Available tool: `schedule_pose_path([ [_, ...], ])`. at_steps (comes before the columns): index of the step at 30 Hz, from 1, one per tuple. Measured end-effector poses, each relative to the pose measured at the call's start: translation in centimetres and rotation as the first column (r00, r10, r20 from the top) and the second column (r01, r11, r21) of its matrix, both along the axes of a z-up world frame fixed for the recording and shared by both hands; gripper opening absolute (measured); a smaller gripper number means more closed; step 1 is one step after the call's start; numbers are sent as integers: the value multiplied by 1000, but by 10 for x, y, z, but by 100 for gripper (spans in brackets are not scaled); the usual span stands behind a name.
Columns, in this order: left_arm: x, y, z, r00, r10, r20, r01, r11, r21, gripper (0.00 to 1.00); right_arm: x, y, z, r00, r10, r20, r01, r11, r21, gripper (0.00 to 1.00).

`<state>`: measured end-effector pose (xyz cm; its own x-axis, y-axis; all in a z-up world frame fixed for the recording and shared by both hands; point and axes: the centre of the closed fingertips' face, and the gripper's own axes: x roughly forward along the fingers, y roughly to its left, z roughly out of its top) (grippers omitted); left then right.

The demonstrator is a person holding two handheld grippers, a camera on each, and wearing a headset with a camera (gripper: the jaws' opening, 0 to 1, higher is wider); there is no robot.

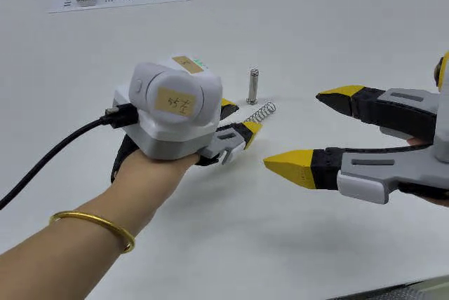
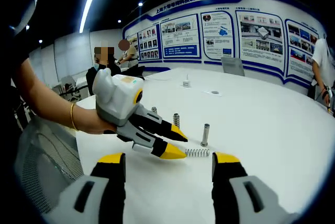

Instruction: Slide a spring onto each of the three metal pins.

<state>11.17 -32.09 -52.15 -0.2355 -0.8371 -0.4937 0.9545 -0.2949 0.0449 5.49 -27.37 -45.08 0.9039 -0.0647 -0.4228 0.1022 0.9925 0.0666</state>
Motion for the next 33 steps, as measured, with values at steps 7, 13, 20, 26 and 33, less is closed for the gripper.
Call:
schedule_pose_path([
  [7,-1,-5,-8,1000,-12,-3,13,1000,17,22,0,-3,-2,1000,2,-5,-2,1000,1,67],
  [13,-1,-8,-13,1000,-19,-21,20,999,34,19,1,-4,-4,1000,1,-3,-1,1000,12,66],
  [20,-1,-9,-16,1000,-29,-10,30,998,48,17,1,-2,-8,1000,11,-12,-11,1000,11,66],
  [26,-4,-9,-18,999,-41,-11,41,998,54,13,0,-3,-8,1000,6,-9,-6,1000,10,66],
  [33,-7,-8,-17,998,-62,-4,62,997,55,11,0,-2,-8,1000,8,-13,-8,1000,7,67],
])
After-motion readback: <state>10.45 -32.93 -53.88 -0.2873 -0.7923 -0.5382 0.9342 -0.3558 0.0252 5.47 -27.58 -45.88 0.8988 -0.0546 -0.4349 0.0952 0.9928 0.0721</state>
